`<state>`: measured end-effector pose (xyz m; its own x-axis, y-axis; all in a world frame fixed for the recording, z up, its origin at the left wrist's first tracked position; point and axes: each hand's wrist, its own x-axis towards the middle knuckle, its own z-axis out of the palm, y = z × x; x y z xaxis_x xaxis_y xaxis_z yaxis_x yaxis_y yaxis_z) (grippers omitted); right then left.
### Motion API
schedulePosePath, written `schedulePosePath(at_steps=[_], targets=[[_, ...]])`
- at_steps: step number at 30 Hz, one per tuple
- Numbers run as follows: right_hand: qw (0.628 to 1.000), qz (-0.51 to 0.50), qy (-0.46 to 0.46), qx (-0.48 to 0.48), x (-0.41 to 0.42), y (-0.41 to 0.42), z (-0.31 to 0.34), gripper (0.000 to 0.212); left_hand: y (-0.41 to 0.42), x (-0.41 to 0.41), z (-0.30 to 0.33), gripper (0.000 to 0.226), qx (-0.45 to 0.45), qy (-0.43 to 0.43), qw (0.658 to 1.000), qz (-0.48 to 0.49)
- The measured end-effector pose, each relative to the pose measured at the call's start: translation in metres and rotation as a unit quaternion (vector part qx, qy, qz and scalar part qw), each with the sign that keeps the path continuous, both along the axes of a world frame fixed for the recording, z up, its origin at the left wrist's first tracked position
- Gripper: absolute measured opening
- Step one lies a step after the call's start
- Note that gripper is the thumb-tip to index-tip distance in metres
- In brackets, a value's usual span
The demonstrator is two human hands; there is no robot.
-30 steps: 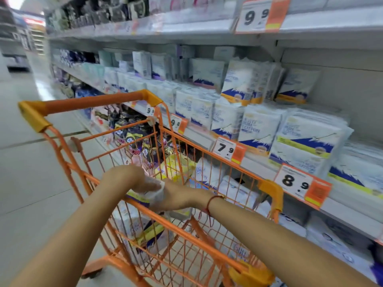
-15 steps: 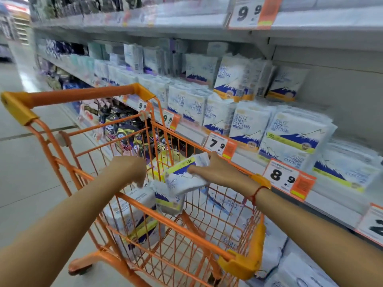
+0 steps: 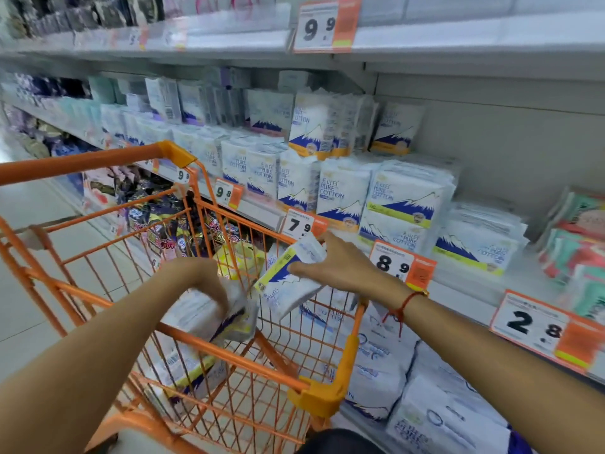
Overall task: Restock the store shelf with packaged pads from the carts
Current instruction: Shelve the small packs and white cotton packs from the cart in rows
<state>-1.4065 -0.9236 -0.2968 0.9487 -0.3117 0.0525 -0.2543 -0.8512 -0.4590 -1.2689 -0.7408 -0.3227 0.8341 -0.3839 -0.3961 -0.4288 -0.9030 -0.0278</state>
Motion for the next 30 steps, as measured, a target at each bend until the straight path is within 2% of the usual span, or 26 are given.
schedulePosePath(at_steps=[4,7,9,11,13,16,19,22,24,28,30], targets=[[0.996,-0.04,-0.051,0.056,-0.014,-0.014,0.018,0.081,-0.013,-0.014,0.026,0.085,-0.212,-0.053,0.976,-0.001],[0.983,-0.08,-0.084,0.145,-0.033,-0.031,0.038,0.08,-0.022,-0.034,0.047,0.088,-0.39,-0.092,0.916,0.032],[0.97,-0.096,-0.102,0.198,-0.047,-0.045,0.051,0.08,-0.032,-0.054,0.061,0.084,-0.506,-0.088,0.857,0.046],[0.952,-0.111,-0.118,0.259,-0.063,-0.056,0.063,0.078,-0.045,-0.075,0.075,0.073,-0.622,-0.045,0.78,0.051],[0.932,-0.112,-0.137,0.315,-0.082,-0.067,0.074,0.067,-0.059,-0.096,0.087,0.06,-0.697,-0.022,0.716,0.044],[0.898,-0.104,-0.191,0.382,-0.111,-0.09,0.084,0.028,-0.085,-0.122,0.094,0.034,-0.771,0.011,0.636,0.035],[0.868,-0.094,-0.236,0.427,-0.134,-0.11,0.091,0.022,-0.118,-0.144,0.099,0.029,-0.828,0.072,0.554,0.041],[0.846,-0.125,-0.264,0.446,-0.147,-0.132,0.097,0.02,-0.153,-0.155,0.105,0.025,-0.869,0.108,0.478,0.064],[0.842,-0.161,-0.29,0.425,-0.153,-0.145,0.1,0.022,-0.172,-0.162,0.104,0.025,-0.878,0.115,0.46,0.059],[0.862,-0.209,-0.318,0.335,-0.163,-0.169,0.097,0.035,-0.196,-0.169,0.087,0.022,-0.877,0.12,0.463,0.055],[0.86,-0.218,-0.333,0.32,-0.17,-0.178,0.097,0.058,-0.198,-0.165,0.083,0.022,-0.876,0.121,0.464,0.057]])
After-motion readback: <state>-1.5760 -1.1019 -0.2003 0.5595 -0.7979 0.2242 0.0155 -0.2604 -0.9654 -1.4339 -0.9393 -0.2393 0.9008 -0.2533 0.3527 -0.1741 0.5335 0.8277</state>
